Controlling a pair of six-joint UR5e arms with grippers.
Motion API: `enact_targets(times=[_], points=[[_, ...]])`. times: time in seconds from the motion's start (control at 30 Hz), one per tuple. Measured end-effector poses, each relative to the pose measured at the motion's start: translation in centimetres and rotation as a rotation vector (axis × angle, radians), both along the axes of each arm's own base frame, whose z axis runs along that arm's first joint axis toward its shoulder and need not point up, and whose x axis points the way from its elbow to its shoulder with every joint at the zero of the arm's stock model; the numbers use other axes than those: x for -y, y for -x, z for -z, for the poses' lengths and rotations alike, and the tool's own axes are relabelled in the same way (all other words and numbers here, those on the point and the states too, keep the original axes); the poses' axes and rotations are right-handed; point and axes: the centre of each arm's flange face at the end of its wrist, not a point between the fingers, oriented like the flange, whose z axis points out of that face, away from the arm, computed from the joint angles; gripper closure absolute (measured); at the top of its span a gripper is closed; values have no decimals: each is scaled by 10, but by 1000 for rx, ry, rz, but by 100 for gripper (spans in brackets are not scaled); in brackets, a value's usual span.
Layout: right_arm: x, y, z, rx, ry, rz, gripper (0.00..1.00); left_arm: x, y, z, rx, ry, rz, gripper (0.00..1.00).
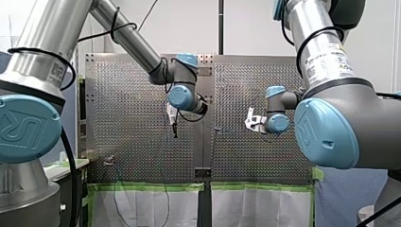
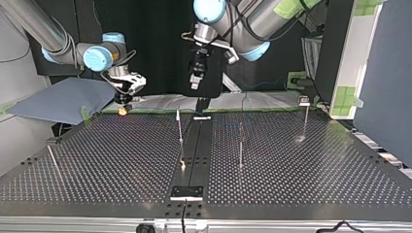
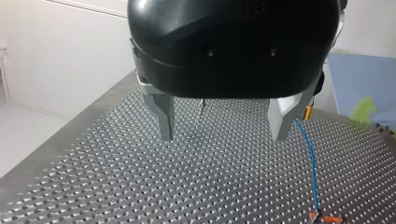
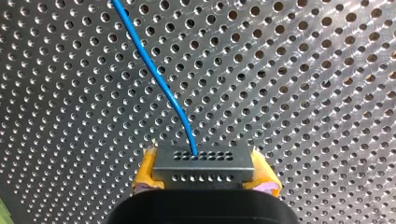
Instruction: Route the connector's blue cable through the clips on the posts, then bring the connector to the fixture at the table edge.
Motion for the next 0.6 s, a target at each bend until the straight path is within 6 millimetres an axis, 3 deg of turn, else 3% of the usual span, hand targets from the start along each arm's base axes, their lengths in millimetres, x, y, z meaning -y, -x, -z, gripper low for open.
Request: enact_targets(times=[0.6], points=[[-3,0,2,-10,-27,4,100,-45,41,-15,6,33,-17,0]])
